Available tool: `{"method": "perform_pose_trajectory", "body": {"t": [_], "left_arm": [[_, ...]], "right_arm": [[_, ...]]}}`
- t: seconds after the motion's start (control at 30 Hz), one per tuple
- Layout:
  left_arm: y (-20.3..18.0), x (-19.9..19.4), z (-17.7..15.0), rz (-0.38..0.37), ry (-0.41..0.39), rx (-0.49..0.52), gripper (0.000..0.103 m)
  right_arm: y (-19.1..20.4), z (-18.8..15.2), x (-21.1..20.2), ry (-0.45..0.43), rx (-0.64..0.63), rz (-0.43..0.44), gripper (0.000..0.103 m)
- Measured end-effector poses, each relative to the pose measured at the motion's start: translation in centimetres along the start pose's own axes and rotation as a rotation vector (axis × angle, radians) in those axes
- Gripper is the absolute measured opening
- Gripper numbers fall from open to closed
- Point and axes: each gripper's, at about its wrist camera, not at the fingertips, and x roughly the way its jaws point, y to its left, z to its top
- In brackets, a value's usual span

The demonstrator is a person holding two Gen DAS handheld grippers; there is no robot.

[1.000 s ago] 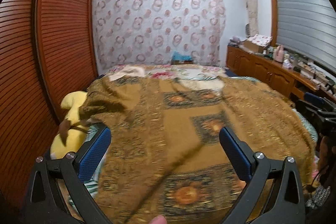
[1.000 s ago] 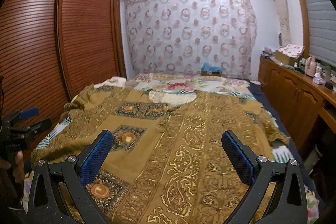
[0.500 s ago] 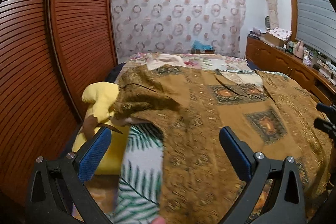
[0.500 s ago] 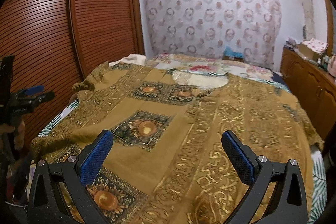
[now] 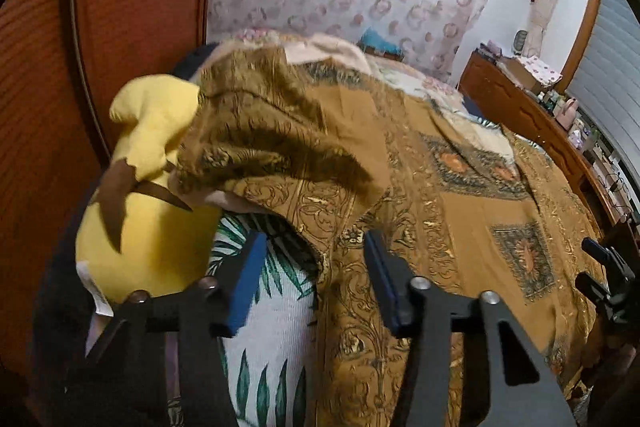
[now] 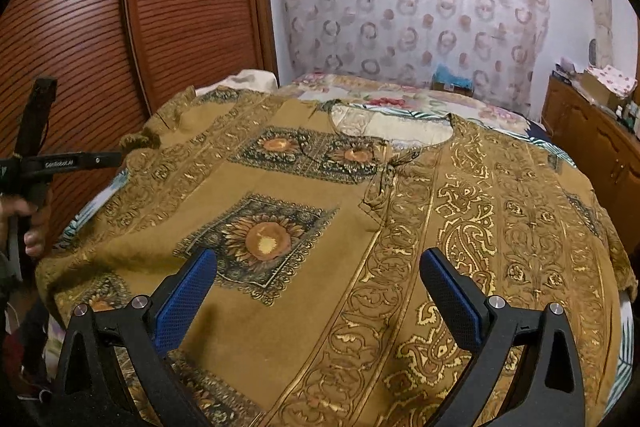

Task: Fold small clothes
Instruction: 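Grasp the brown shirt's sleeve hem with the left tool and lift it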

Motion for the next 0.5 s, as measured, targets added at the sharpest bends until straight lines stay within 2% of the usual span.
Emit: {"method": "perform_pose_trajectory", "body": {"t": [0.07, 0.13, 0.2, 0.27, 0.3, 0.4, 0.5], "left_arm": [[0.1, 0.8, 0.2, 0.005, 0.024, -0.008, 0.039], [0.4, 1.7, 0.5, 0.013, 0.043, -0.020, 0.037], [0.7, 2.1, 0.6, 0.015, 0.053, -0.038, 0.029], [0.8, 2.1, 0.7, -0.005, 0.052, -0.039, 0.014], [0.6, 1.8, 0.7, 0.000, 0.037, -0.029, 0.010], [0.0, 0.8, 0.9, 0.014, -0.014, 0.006, 0.006], [-1.0, -0.3, 1.4, -0.002, -0.053, 0.043, 0.004]], "right_arm": [[0.5, 0.1, 0.4, 0.010, -0.015, -0.009, 0.101], [0.8, 0.0, 0.9, 0.020, -0.022, -0.014, 0.101], [1.1, 0.1, 0.9, 0.022, -0.025, -0.015, 0.101], [1.3, 0.0, 0.7, 0.017, -0.029, -0.021, 0.101], [1.3, -0.1, 0.8, 0.017, -0.028, -0.019, 0.101], [1.1, -0.2, 0.9, 0.017, -0.013, -0.013, 0.101], [0.5, -0.1, 1.2, 0.026, 0.009, -0.006, 0.101]]}}
